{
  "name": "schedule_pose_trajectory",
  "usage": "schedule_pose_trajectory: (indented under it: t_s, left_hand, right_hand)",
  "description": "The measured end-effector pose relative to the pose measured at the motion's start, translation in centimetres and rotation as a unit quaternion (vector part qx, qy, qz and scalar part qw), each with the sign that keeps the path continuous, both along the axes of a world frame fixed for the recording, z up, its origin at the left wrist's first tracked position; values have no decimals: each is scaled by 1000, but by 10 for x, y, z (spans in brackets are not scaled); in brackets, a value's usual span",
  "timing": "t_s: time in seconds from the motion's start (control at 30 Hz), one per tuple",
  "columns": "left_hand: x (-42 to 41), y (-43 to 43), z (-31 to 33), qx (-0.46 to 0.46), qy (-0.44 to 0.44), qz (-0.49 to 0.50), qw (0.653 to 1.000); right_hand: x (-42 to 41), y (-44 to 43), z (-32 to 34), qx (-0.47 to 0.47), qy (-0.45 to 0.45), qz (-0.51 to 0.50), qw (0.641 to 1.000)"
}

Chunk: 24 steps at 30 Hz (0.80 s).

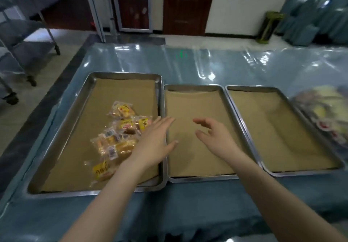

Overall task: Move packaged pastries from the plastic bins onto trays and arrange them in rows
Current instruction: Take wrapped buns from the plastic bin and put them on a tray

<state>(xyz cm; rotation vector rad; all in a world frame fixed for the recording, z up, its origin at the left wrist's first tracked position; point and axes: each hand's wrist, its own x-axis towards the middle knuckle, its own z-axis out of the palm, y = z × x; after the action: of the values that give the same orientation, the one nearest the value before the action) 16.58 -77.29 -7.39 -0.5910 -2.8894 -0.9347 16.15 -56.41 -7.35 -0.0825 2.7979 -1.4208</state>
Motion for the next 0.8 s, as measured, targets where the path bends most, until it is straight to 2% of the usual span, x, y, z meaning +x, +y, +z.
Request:
schedule_pose_trajectory:
  t_s: [0.33, 0.5, 0.67, 0.8]
  left_hand:
    - [2, 120, 33, -40, 48, -117, 991]
    - [1, 230, 48, -24, 54, -145, 988]
    - [-5, 358, 68, -47, 116, -150, 981]
    - [-11, 435, 85, -24, 149, -158, 976]
  right_hand:
    - [55, 120, 23, -31, 22, -100, 994]
    - [66, 216, 37, 20, 30, -144, 989]
    - [72, 339, 73, 114, 74, -142, 981]
    - [67, 427, 99, 182, 104, -146, 967]
